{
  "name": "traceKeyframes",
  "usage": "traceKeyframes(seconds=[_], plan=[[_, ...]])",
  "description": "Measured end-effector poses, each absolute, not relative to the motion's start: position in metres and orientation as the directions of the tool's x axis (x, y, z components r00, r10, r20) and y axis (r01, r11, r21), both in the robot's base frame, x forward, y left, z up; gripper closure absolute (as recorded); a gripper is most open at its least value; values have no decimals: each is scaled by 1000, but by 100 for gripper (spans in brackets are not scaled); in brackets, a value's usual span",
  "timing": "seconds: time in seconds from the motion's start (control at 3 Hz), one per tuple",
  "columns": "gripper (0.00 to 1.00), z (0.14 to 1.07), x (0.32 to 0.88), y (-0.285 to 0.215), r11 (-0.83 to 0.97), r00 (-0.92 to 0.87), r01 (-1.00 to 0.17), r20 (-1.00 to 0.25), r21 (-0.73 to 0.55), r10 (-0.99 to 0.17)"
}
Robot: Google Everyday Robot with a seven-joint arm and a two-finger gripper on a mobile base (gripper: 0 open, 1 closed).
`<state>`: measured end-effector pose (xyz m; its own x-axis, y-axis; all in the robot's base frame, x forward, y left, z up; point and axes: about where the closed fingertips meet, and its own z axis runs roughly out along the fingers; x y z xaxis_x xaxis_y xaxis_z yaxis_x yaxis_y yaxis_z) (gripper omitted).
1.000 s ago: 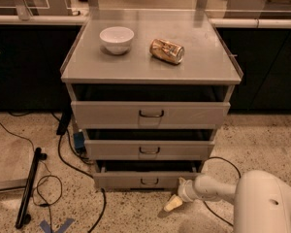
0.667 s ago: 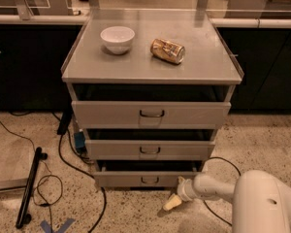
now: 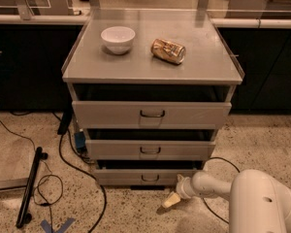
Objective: Close bottom drawer
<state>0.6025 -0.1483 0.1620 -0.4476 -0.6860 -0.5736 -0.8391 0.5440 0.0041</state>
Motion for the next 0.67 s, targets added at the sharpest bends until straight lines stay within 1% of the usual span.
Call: traceKeyframes(seconds=[0.33, 0.67], plan=[[0, 158, 615, -141, 542, -441, -840, -574, -6, -690], [0, 158, 615, -141, 542, -441, -840, -574, -6, -690]])
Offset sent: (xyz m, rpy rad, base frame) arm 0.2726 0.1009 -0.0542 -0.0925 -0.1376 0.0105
